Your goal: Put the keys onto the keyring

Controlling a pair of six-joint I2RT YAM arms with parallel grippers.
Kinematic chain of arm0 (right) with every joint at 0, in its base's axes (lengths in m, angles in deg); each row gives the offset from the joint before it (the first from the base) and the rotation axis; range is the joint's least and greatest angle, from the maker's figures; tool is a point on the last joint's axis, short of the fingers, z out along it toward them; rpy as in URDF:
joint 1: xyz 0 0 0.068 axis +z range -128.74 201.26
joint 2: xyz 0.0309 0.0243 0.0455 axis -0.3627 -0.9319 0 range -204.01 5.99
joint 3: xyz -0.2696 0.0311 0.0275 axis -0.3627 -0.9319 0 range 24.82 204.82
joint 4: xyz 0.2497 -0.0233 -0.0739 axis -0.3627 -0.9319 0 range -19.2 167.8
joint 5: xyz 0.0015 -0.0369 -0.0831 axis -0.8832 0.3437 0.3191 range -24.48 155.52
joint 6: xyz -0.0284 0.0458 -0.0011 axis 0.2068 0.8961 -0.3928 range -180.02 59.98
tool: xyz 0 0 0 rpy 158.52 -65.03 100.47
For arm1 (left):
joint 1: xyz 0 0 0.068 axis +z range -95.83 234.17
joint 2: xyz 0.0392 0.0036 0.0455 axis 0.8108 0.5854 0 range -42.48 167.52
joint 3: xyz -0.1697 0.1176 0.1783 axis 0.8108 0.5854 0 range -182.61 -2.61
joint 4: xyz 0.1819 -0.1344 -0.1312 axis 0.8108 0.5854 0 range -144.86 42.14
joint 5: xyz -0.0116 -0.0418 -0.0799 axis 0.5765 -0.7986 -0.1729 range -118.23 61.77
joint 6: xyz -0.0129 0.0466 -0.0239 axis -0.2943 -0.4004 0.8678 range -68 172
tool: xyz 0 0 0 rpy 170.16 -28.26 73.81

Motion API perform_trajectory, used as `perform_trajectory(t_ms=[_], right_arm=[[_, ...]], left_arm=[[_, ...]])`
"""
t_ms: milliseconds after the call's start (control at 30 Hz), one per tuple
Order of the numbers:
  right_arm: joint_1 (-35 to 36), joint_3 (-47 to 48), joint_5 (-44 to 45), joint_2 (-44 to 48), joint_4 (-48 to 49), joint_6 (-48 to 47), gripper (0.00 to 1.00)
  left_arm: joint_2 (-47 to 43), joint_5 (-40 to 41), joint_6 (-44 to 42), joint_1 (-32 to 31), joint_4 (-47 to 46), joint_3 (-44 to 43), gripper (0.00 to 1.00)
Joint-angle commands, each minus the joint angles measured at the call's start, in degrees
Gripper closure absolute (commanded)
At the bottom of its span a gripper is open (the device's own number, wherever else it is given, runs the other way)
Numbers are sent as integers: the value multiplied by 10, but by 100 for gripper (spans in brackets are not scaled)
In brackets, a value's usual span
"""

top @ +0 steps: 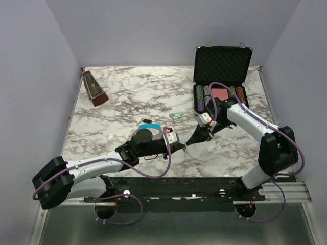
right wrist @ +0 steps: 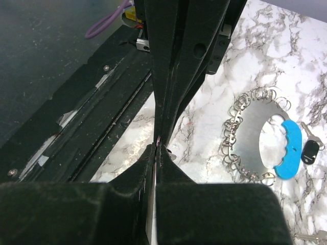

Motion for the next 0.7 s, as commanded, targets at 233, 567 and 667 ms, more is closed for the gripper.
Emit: perform_trajectory(t_ms=[233,567,667], right_arm=[[4,8,-15,-20,-48,32,71],[4,35,13,-24,-30,108,58],[4,37,21,-21,-8,147,57]], left_arm=[[7,14,-12,-3,277,-136,100],[45,20,0,5,430,-222,100],[51,19,6,8,447,-239,100]])
